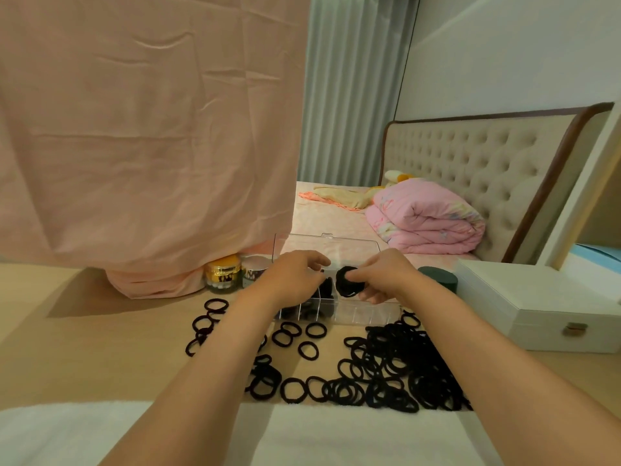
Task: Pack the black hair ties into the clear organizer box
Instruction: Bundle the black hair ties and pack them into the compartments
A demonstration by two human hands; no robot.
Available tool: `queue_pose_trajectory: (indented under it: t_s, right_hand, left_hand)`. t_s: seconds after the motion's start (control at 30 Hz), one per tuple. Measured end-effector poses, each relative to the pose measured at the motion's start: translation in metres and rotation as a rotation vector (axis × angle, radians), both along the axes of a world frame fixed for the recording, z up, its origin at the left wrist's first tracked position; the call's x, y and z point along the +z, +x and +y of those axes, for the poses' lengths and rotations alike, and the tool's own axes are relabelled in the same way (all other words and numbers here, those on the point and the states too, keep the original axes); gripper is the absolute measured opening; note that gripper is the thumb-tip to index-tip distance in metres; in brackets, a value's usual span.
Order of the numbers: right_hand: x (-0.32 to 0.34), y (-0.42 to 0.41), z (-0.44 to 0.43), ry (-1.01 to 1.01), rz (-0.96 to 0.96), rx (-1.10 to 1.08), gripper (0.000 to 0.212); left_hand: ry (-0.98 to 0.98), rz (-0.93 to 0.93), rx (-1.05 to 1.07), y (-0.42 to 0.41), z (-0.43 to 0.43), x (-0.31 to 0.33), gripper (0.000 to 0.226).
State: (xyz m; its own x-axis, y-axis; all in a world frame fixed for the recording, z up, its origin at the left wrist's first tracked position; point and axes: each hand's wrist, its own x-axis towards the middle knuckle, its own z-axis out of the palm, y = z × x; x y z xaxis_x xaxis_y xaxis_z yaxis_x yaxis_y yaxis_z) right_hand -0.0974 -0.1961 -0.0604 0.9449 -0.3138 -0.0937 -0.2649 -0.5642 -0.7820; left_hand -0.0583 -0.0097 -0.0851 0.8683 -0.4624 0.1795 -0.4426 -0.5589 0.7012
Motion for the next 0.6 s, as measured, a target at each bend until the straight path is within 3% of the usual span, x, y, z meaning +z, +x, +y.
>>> queue_pose_trajectory:
  t_s: [0.17,0.3,0.43,0.6]
  right_hand:
    - [0.0,0.025,0.013,-0.552,0.084,0.063,0.028]
    - [-0.006,0.035,0.025,-0.867,0.142,0.093,0.016]
    - [-0.005,0.036,0.019,-0.841,0.242,0.259,0.015]
    - [0.018,0.019,0.006,-0.682,0.115,0.36,0.048]
  left_hand:
    - [0.183,-0.165,-0.01,0.007,-0.003,-0.013,0.043]
    - [0.27,-0.219,-0.056,0.008,-0.008,-0.017,0.047]
    - [0.322,-0.229,-0.094,0.009,-0.012,-0.023,0.052]
    - [0.429,-0.277,-0.084,0.009,-0.016,-0.024,0.052]
